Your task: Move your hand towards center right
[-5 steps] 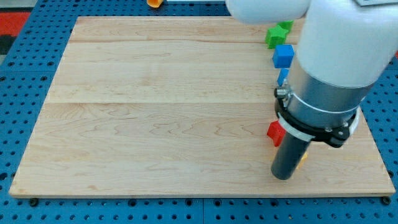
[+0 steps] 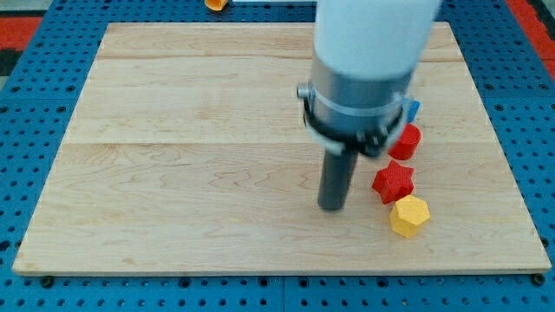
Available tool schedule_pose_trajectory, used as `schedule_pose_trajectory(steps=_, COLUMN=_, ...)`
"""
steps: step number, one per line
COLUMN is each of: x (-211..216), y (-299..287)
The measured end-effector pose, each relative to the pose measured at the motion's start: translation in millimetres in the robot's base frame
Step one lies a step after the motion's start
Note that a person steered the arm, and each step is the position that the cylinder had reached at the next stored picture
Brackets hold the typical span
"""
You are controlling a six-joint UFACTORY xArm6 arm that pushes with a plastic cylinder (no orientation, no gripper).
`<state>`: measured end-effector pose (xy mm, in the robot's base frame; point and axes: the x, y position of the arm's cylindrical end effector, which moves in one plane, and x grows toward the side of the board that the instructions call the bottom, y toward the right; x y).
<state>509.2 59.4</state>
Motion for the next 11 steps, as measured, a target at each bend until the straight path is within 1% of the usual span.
schedule_pose_trajectory(steps=1, x=-57, y=2)
schedule_pose_trajectory(steps=2, x=-80, y=23)
schedule_pose_trajectory(steps=4, x=-100, y=43)
schedule_pose_trajectory(steps=5, x=-93, y=35)
schedule_pose_trajectory(steps=6, x=-37, y=25)
schedule_pose_trajectory(steps=8, x=89, y=-21)
schedule_pose_trajectory(steps=9, x=109, y=-16)
schedule_pose_trajectory(steps=10, x=108, y=110)
schedule_pose_trajectory(steps=11, x=107, y=178)
